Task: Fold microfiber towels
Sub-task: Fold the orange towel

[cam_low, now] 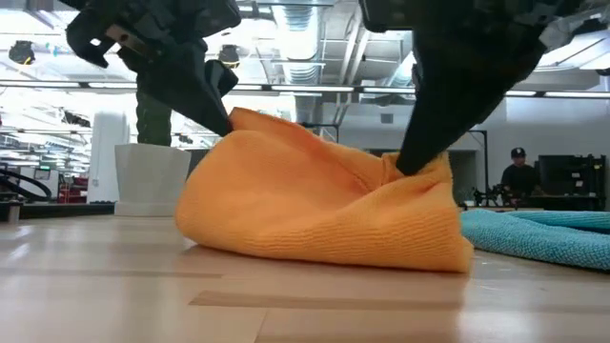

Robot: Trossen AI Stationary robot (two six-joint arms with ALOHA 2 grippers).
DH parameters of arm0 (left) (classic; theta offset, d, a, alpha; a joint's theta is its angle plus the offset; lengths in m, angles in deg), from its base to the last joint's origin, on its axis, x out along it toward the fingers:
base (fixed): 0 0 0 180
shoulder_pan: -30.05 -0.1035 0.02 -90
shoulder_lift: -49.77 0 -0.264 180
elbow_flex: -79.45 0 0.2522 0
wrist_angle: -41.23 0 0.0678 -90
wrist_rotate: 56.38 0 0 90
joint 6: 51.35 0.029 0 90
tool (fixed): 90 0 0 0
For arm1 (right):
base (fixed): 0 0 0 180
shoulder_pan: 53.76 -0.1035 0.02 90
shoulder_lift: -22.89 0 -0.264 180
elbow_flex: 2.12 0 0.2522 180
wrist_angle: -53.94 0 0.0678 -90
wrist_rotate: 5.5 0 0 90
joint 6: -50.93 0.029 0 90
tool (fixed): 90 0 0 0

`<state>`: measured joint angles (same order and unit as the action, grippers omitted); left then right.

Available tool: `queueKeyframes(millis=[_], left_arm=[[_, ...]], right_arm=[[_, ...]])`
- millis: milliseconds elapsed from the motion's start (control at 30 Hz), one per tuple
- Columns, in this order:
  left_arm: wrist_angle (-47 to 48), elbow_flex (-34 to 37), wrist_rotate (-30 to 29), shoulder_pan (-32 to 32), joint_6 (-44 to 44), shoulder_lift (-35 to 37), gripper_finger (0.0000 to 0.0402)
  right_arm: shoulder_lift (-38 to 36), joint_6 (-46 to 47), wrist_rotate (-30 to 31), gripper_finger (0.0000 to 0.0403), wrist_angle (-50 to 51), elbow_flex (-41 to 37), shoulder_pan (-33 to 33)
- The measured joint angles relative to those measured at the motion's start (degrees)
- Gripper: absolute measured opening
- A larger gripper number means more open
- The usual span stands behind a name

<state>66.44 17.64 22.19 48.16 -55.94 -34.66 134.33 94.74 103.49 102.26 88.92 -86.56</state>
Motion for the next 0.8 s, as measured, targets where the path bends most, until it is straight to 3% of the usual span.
queueKeyframes(millis=[300,600,667,800], left_arm=[[0.5,2.0,-1.3,-0.2,-3.3,-0.1,0.0002],[0.5,2.3,1.3,-1.9,-9.2,-0.1,0.0047],[-1.1,2.4,4.2,-1.9,-9.9,-0.1,0.0053],[-12.1,2.3,17.3,-0.6,-8.1,-0.1,0.0049]], right_arm=[[0.0,1.9,-1.8,0.0051,1.5,-3.0,0.1],[0.1,2.9,-3.3,0.0094,-0.5,-4.3,1.1],[0.1,2.9,-3.5,0.0106,-0.5,-4.3,1.5],[0.0,2.6,-3.4,0.0130,-0.6,-4.3,1.9]])
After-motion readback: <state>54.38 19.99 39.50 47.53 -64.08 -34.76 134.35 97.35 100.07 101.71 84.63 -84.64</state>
